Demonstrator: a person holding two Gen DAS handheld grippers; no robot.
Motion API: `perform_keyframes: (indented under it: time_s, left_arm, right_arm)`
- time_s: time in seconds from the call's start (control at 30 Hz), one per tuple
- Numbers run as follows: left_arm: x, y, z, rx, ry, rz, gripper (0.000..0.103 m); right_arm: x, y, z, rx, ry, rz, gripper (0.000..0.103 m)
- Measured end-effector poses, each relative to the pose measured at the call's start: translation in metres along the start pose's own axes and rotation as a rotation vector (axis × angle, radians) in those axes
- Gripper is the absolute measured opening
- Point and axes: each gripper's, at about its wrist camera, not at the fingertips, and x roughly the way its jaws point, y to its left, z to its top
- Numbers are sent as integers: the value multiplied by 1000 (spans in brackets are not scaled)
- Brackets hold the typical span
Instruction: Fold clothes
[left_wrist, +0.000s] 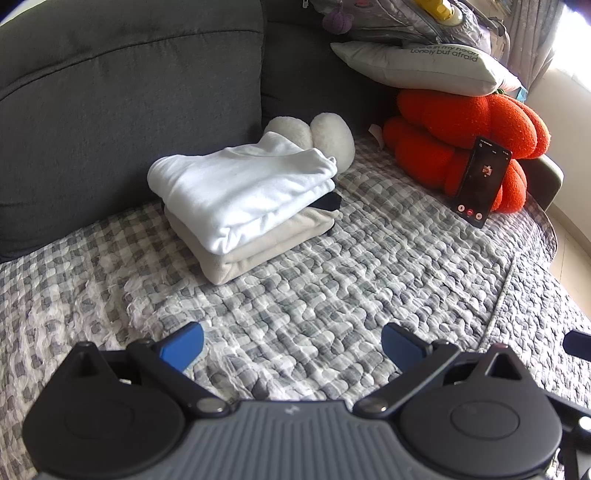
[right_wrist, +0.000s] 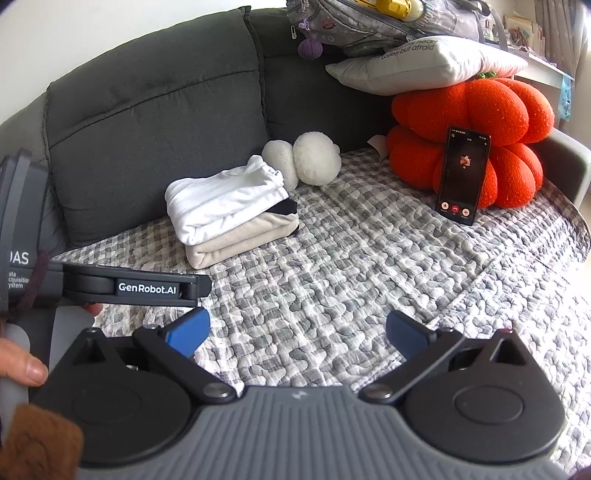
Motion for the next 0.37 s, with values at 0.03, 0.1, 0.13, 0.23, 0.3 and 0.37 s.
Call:
perform_keyframes:
  time_s: [0.03,0.1,0.13,0.23,0.3,0.37]
  left_arm:
    - [0,0,0,-1,2,-1,102]
    - [1,1,0,-2,5,-7,102]
    - [1,1,-1,-1,7,-14,102]
    - [2,0,-1,6,17,-39,102]
    - [5,-3,-1,22,38,-71,102]
    - [6,-11,-2,42,38,-106,102]
  right_arm:
    - [0,0,0,3,1,3,103]
    - [0,-1,-1,12,2,10,103]
    - [0,-1,-1,17,1,12,103]
    - [-3,-1,-4,34,-15,0,103]
    - [-12,-7,-10,58,-37,-11,103]
    - [-25,-19,-17,97,-55,-15,103]
